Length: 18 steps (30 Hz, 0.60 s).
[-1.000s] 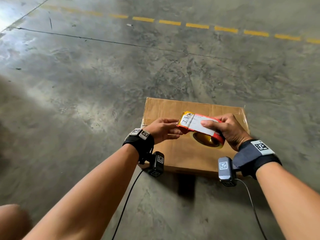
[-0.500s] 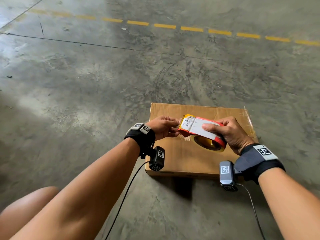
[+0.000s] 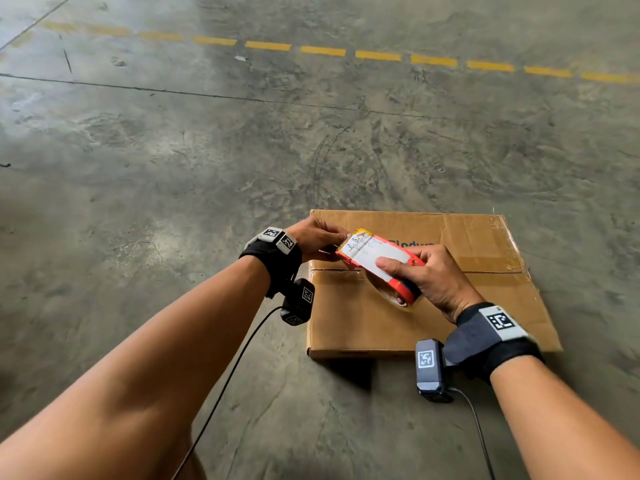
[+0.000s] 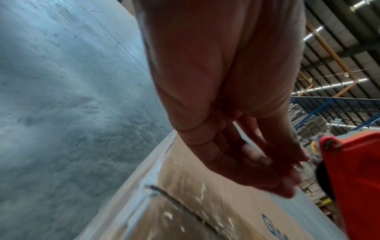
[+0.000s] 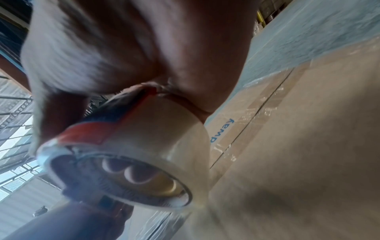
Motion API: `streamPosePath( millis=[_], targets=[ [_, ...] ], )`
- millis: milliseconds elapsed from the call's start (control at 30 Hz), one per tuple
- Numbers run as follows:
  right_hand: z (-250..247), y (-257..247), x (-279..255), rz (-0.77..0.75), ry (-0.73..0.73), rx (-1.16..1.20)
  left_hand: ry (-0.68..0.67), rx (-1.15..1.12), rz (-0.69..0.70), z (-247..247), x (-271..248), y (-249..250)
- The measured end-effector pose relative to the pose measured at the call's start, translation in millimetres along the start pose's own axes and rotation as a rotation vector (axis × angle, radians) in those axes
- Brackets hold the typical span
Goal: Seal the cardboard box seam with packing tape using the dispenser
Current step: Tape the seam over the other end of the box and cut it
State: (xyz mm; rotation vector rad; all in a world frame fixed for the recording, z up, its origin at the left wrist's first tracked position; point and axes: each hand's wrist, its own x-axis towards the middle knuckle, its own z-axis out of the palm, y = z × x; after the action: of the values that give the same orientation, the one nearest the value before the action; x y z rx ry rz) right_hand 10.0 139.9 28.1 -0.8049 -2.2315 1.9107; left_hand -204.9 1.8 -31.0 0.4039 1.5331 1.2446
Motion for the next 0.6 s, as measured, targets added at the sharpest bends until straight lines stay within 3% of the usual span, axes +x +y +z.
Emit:
streamPosePath(
  millis=[200,600],
  targets=[
    [30.5,-1.4,1.9,-0.001,0.090,0.006,-0.005,0.301,0.104,-26.7,13.4,4.8],
    [86.3,-6.5,21.4,0.027,0.153,0.110,-0.033,0.400,0.098,-69.6,33.1,22.0]
  ],
)
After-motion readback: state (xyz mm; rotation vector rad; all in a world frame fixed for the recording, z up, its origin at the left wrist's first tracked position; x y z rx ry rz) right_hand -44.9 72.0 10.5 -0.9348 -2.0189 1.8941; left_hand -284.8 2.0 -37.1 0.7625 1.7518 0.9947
